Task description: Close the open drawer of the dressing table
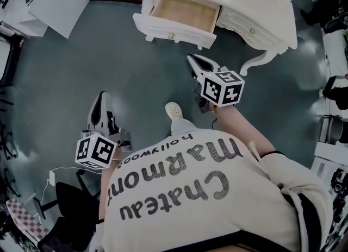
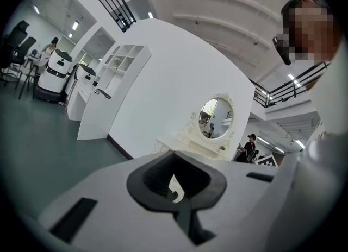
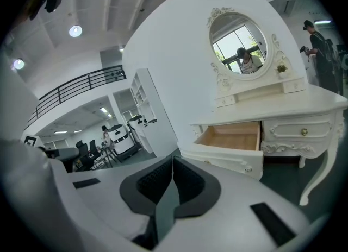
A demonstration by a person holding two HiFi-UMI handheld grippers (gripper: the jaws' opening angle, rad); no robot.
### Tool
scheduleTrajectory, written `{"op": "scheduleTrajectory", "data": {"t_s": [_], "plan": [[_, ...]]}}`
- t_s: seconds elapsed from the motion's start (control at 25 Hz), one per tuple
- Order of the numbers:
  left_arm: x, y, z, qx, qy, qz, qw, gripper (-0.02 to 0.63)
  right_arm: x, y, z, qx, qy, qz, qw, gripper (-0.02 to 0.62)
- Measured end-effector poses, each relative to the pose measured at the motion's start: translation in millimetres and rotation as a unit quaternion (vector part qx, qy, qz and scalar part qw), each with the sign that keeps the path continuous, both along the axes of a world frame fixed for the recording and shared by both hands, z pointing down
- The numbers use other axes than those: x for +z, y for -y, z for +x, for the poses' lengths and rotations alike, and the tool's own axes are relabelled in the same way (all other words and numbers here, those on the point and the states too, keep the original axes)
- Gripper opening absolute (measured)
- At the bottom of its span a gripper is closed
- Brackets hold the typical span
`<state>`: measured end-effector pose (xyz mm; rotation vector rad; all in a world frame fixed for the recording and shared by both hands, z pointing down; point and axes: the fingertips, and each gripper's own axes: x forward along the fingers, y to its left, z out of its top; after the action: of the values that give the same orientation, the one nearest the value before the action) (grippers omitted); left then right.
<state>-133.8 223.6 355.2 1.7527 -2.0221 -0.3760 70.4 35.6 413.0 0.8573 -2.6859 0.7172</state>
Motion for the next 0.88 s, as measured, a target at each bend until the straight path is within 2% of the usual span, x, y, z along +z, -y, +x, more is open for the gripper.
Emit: {"op": "scheduleTrajectory", "data": {"t_s": [0.4, 0.64, 0.88], "plan": [[-4.8, 64.7, -29.5, -0.04, 0.0, 0.007, 0.9992, 0.005, 4.5, 77.3, -37.8, -0.034, 0.0, 0.0, 0.999, 0.032], [12.0, 86.0, -35.9, -0.068, -0.005, -0.003, 0.9977, 0.006, 71.2, 102.3, -47.6, -0.061, -0.044, -0.038, 0.996, 0.032], [35.9, 81.1, -36.5, -0.087, -0.015, -0.04, 0.9953, 0.005, 136.9, 100.1, -54.7, -0.075, -0.074, -0.094, 0.99, 0.032]]}}
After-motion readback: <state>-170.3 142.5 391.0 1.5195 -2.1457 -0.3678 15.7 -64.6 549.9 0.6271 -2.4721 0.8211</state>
